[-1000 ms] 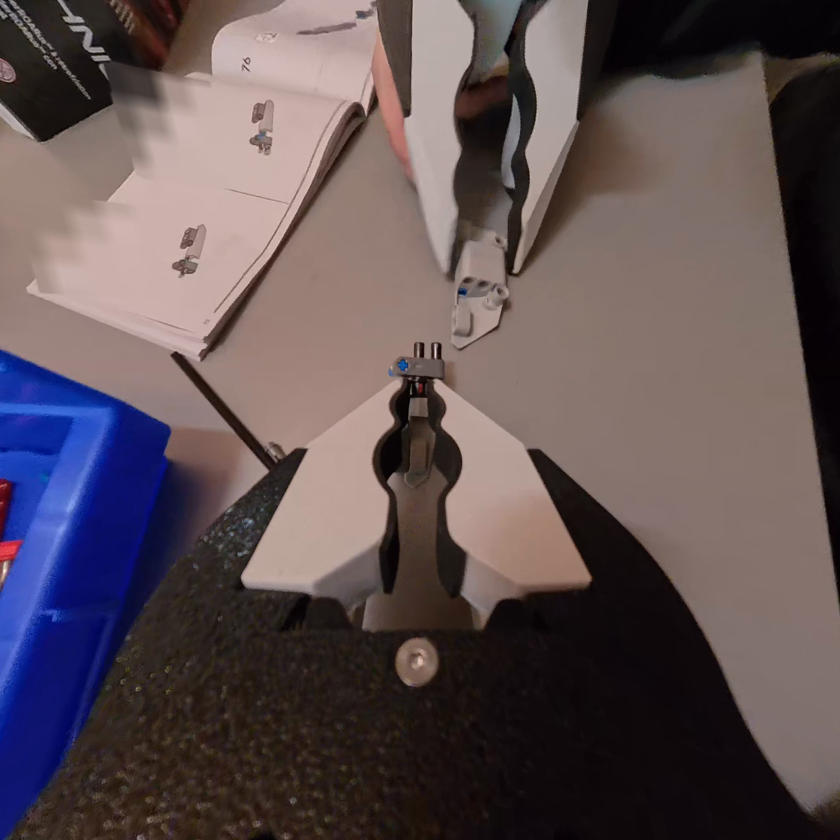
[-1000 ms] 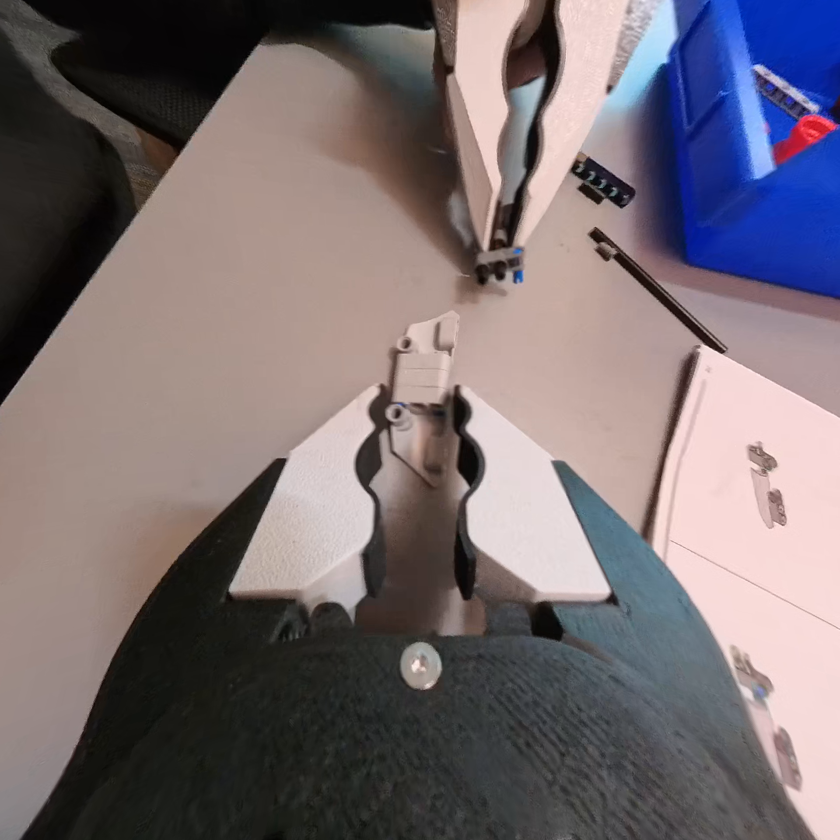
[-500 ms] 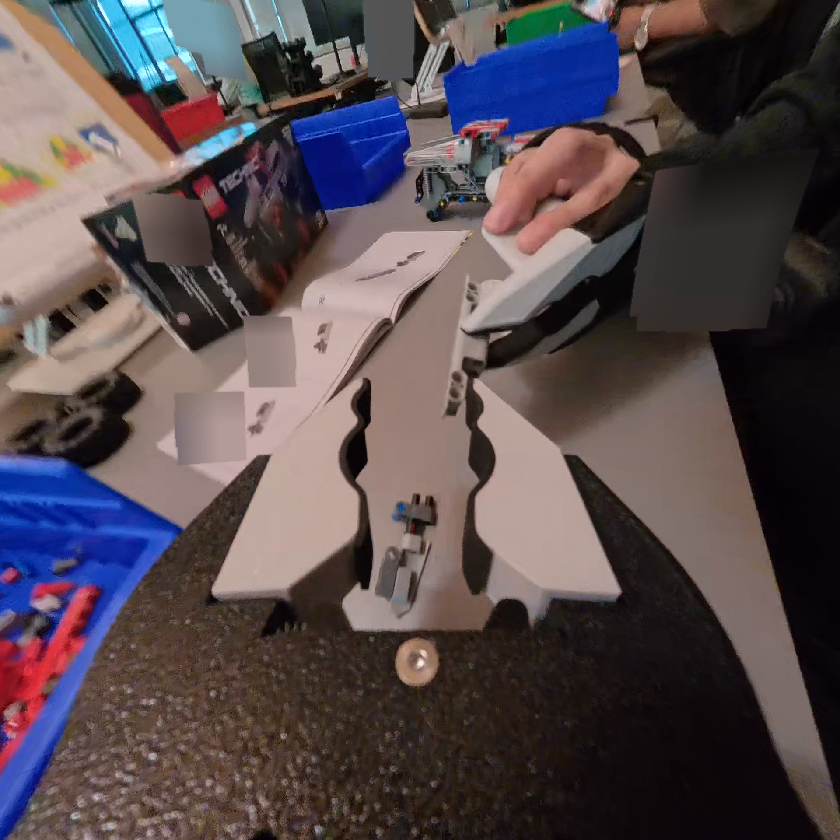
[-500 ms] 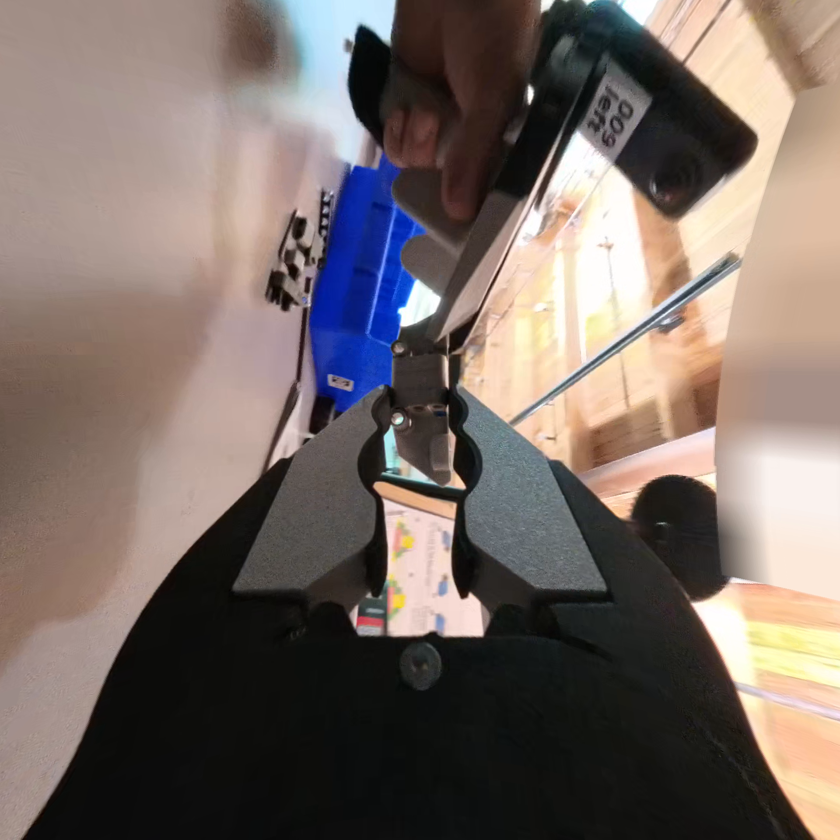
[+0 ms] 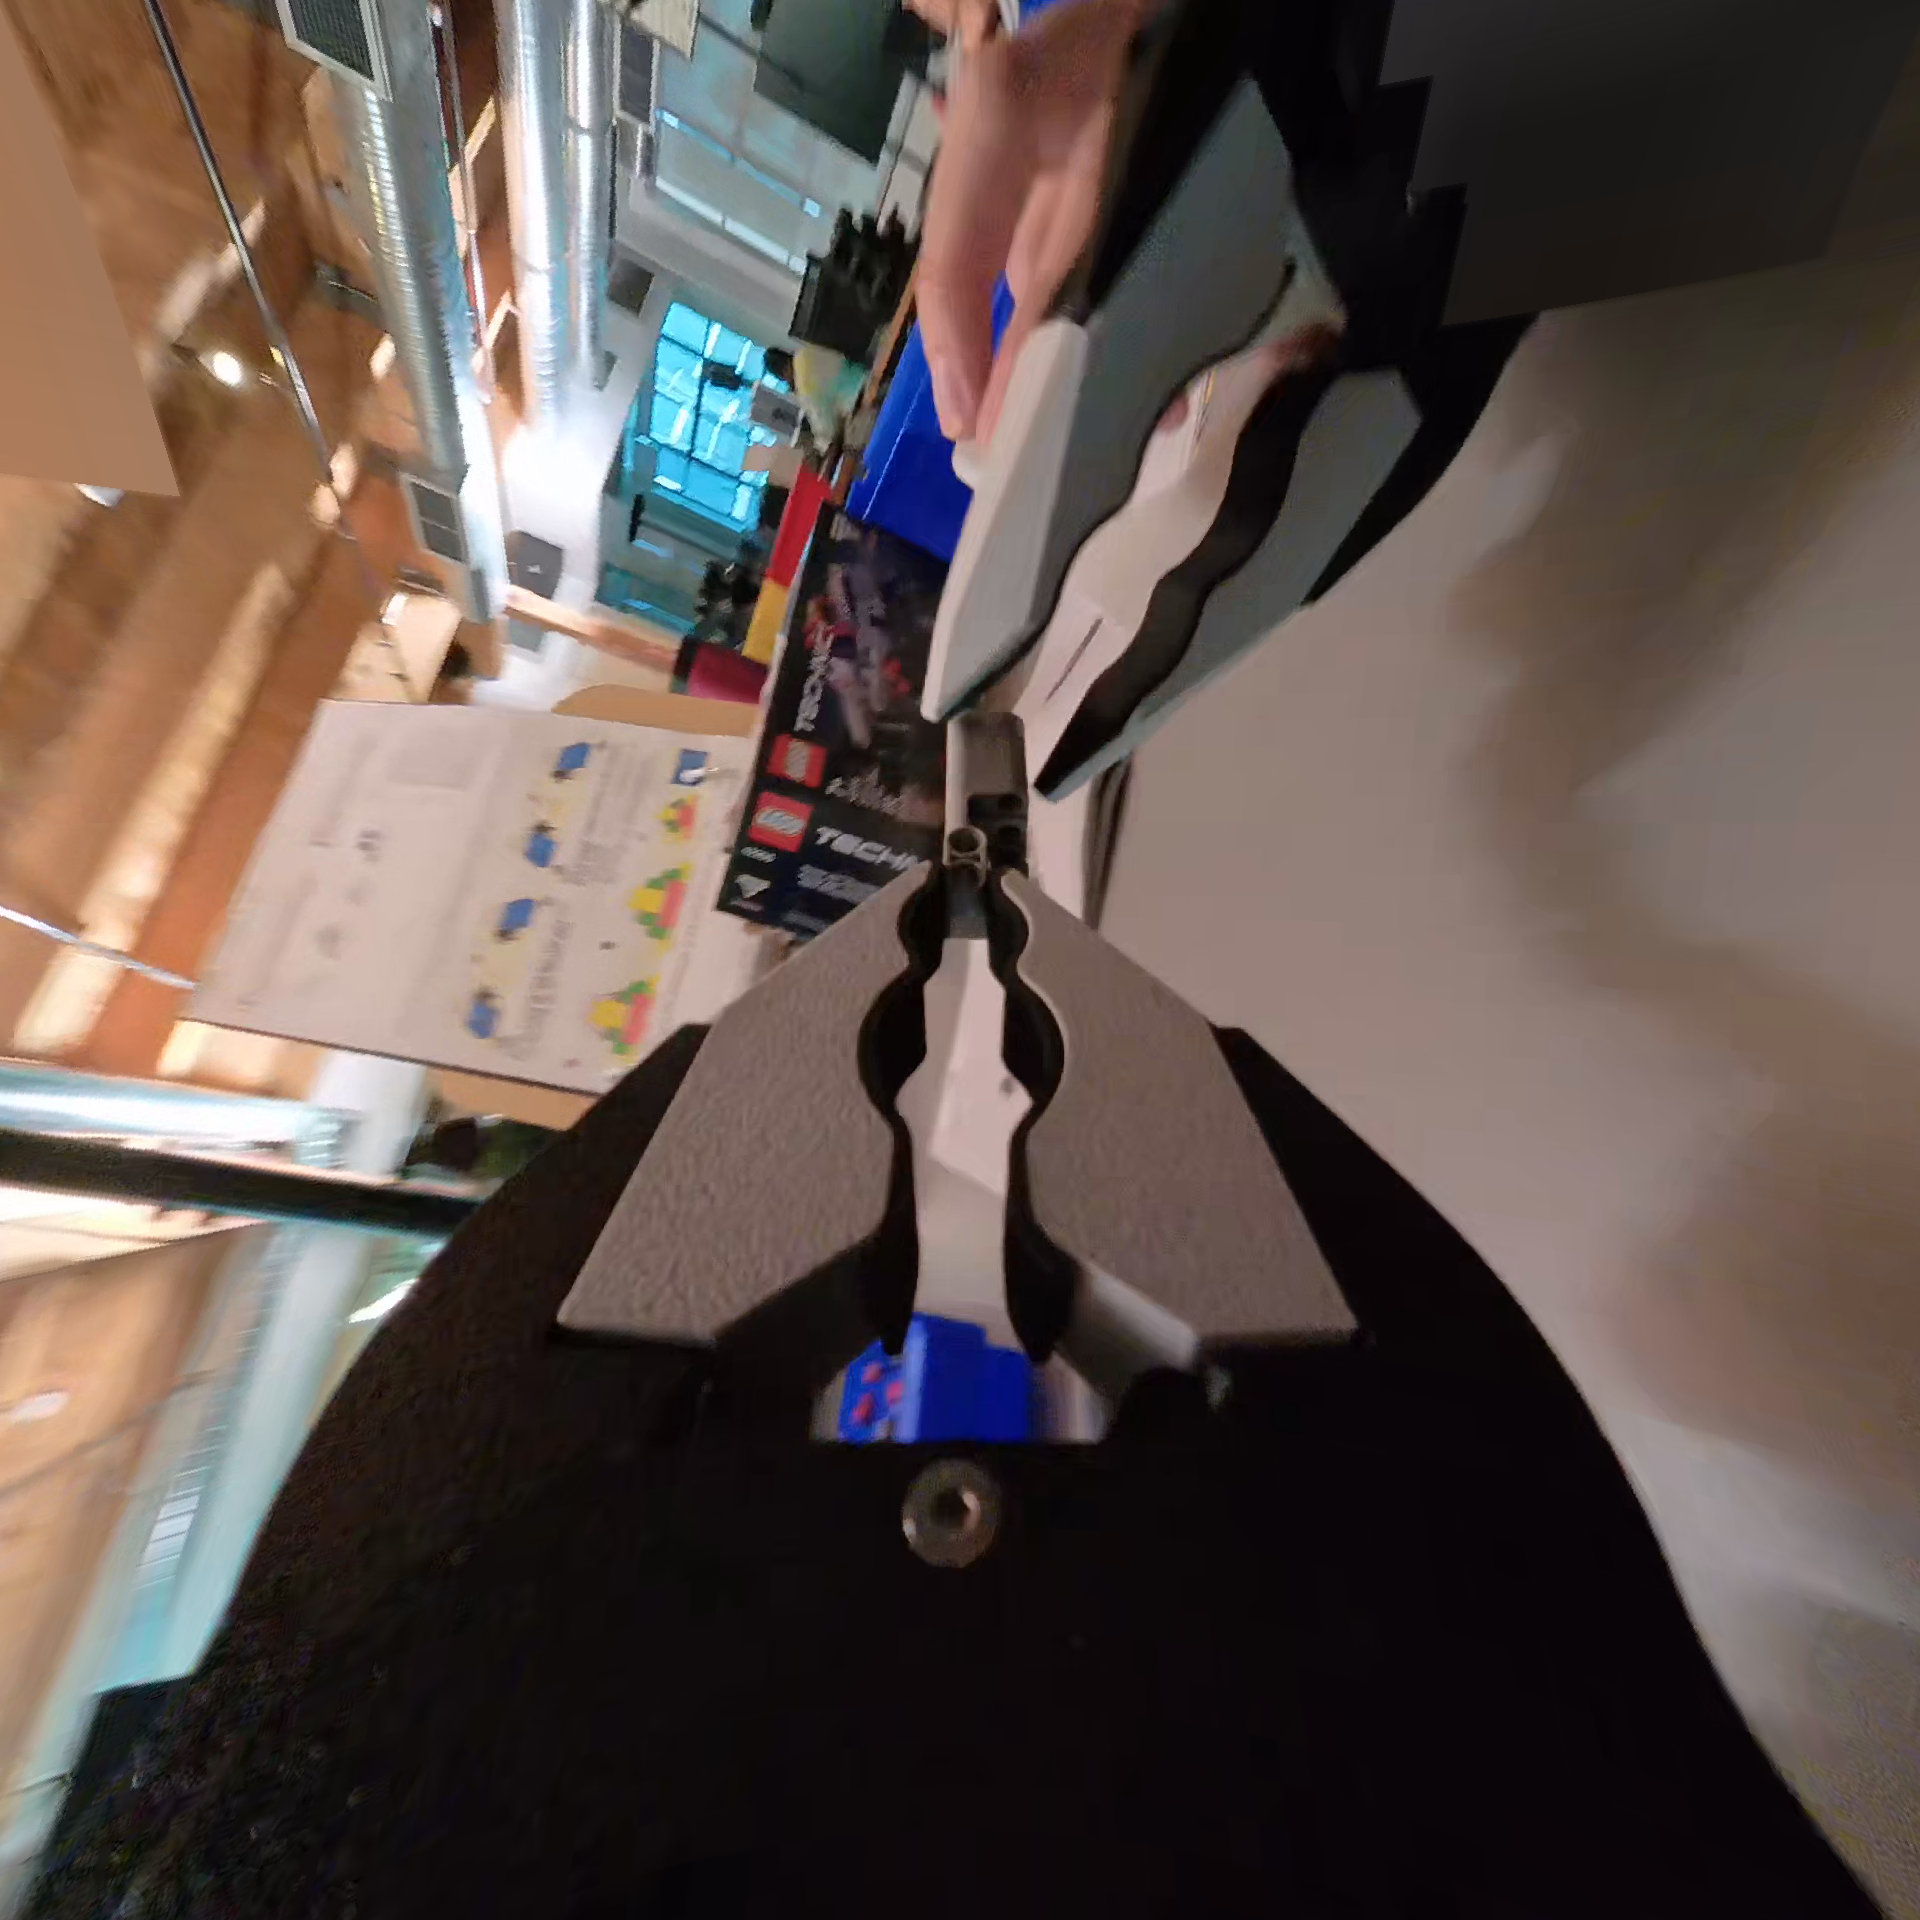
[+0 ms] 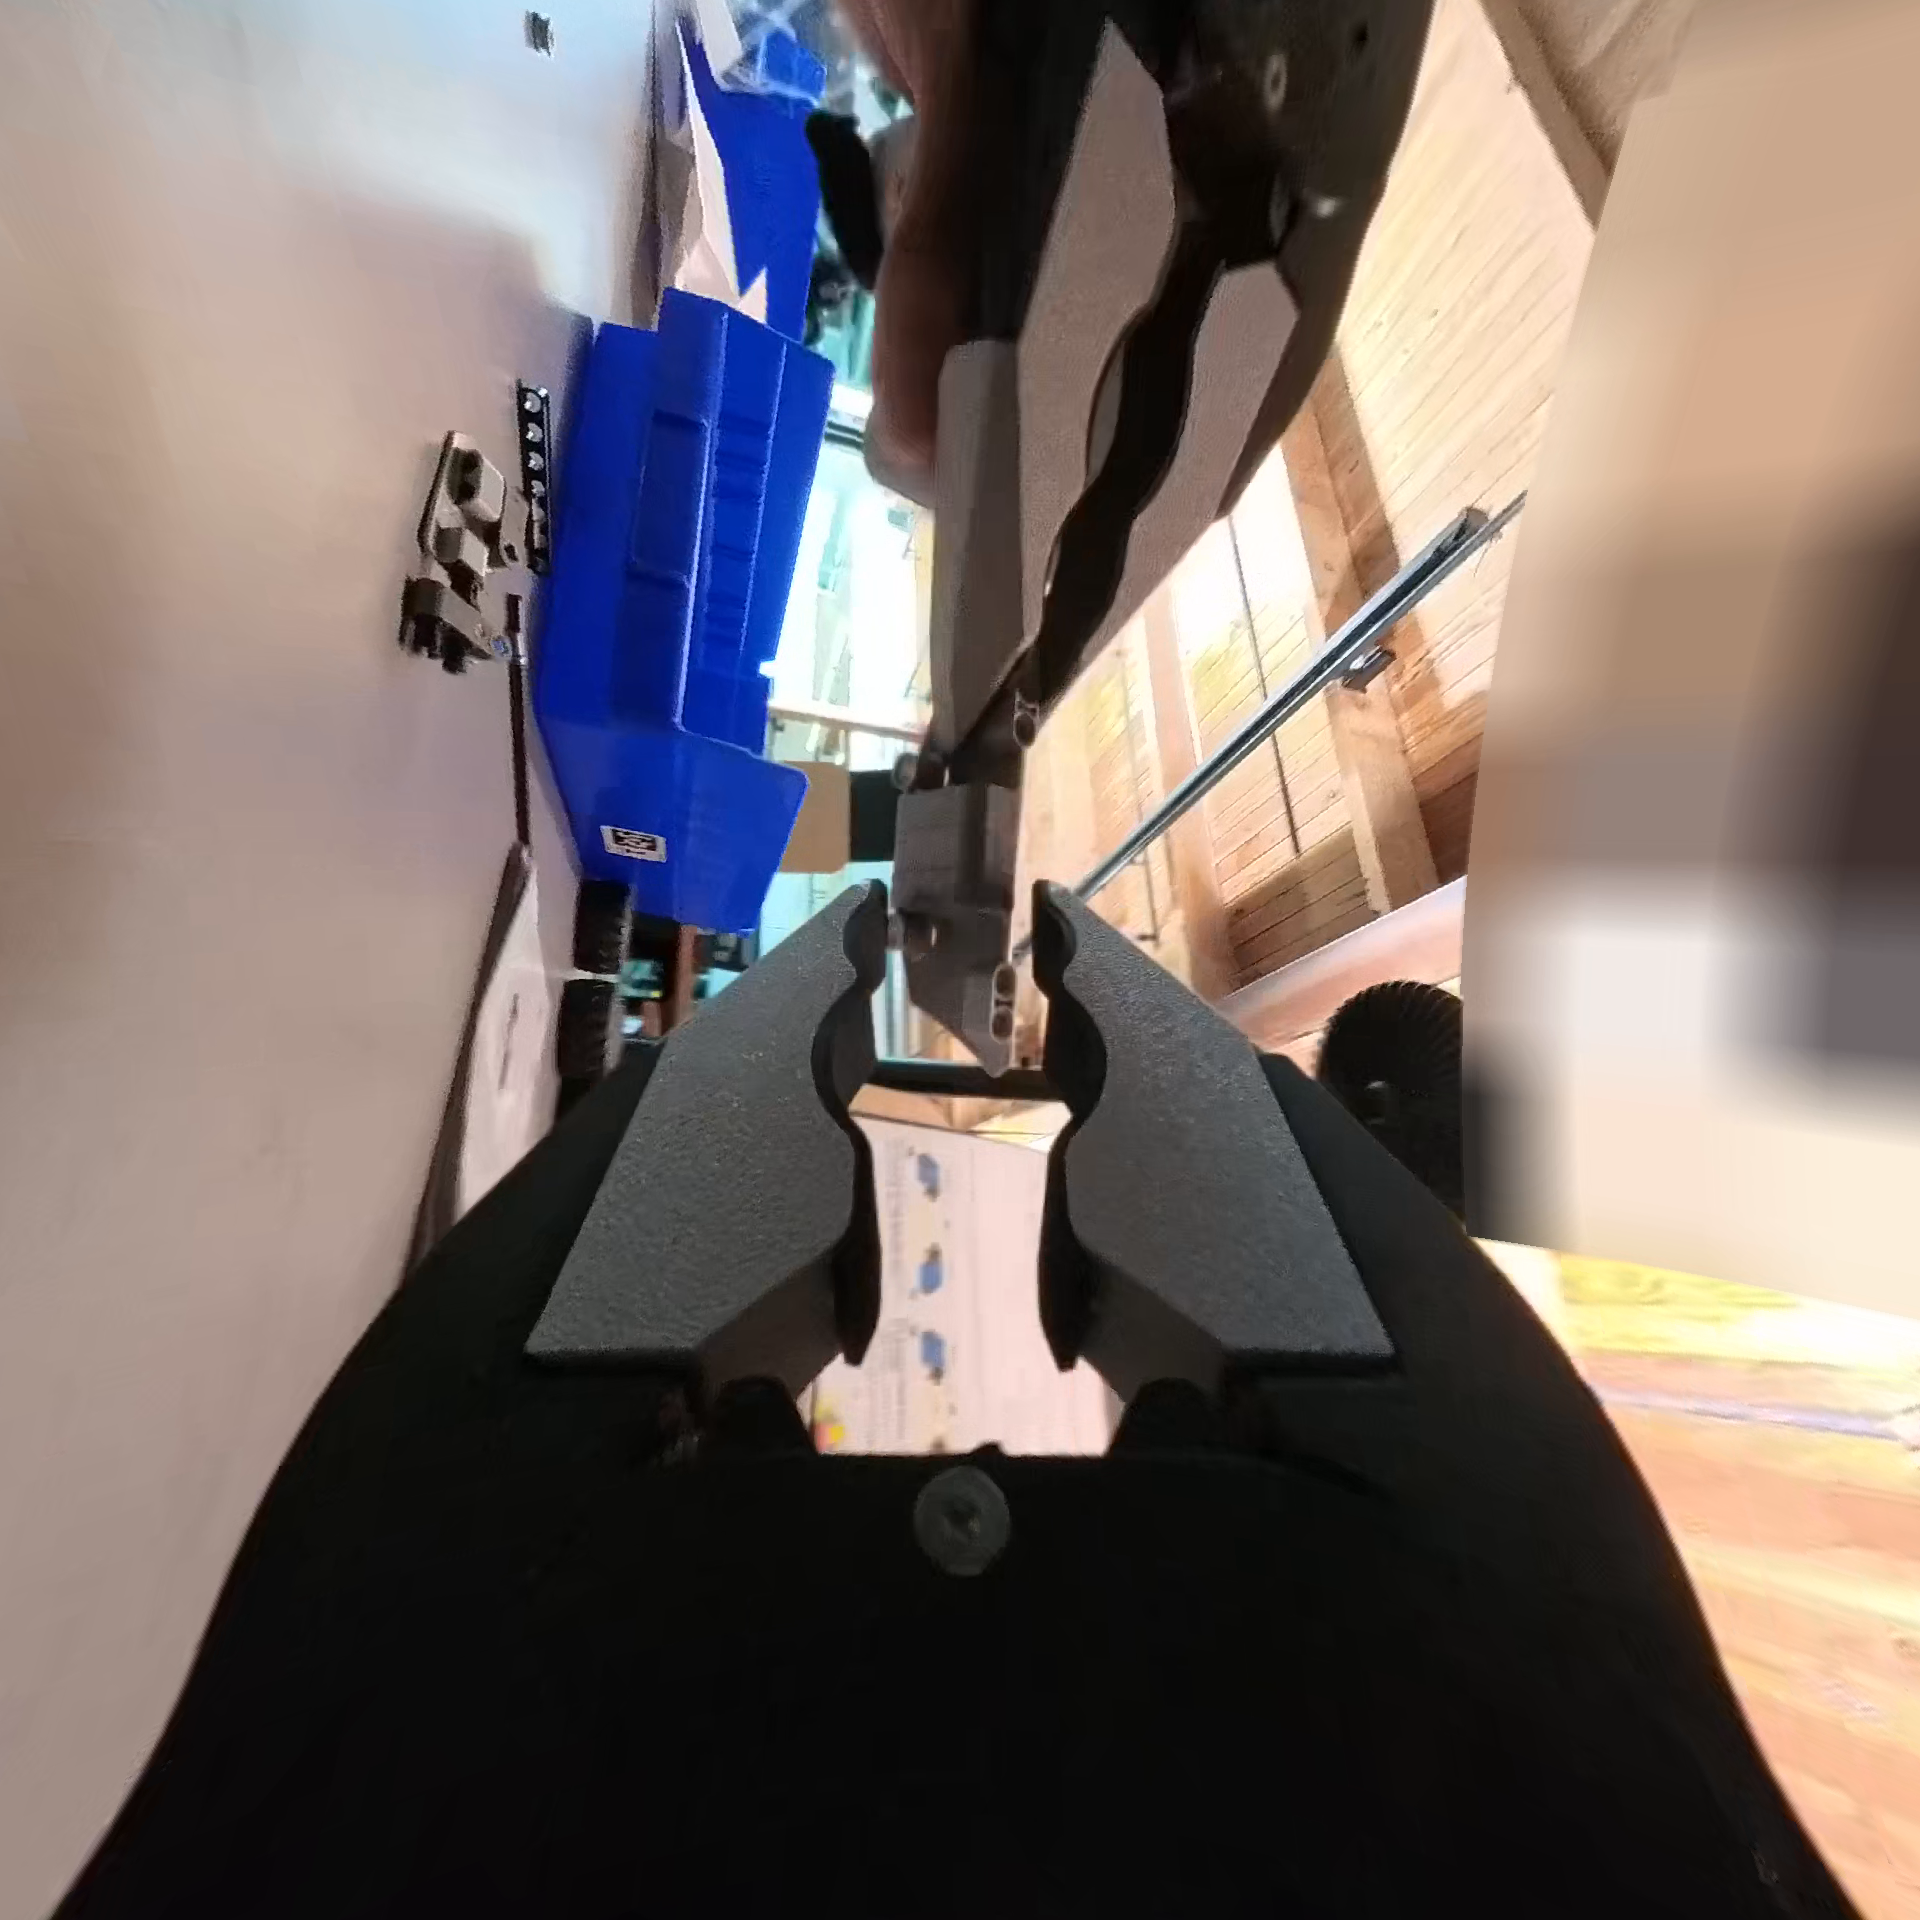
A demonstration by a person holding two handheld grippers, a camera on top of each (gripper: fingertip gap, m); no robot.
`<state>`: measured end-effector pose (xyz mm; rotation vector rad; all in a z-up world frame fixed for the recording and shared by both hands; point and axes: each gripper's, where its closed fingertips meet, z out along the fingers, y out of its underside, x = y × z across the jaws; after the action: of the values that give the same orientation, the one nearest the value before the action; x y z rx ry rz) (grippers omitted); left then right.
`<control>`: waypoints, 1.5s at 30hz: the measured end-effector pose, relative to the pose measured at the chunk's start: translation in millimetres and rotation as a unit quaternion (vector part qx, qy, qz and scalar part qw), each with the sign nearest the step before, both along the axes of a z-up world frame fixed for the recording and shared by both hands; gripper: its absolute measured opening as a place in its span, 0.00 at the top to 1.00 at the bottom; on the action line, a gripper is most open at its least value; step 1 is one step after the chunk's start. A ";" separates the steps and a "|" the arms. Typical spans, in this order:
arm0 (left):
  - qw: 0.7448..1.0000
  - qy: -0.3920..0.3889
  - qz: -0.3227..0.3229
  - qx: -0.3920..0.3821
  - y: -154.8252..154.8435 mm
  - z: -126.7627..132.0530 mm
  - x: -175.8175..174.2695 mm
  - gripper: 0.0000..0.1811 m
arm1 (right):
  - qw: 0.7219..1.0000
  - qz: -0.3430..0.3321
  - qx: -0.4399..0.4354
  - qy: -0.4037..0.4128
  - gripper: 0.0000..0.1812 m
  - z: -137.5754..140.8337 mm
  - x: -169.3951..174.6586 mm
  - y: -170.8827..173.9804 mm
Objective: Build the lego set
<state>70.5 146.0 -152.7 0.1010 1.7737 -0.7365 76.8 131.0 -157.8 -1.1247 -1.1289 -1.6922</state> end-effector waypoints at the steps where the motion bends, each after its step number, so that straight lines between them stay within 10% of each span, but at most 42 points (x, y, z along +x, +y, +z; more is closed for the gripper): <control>1: 0.999 -0.020 0.013 0.028 0.2 -1.1 2.6 0.98 | 1.000 -0.001 -0.004 0.021 0.84 -3.9 4.5 -2.0; 13: 0.973 -0.055 0.070 0.213 -4.1 -55.4 41.9 0.98 | 0.951 -0.084 -0.095 0.281 0.87 -57.4 61.8 -29.4; 45: 0.976 0.005 0.037 0.214 -55.9 -97.8 65.5 0.97 | 0.916 -0.147 -0.159 0.339 0.99 -100.9 93.5 -40.4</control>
<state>135.9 90.0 -250.5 0.3168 1.9115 -0.2923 170.3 90.6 -258.7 -1.9767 -0.8156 -1.1660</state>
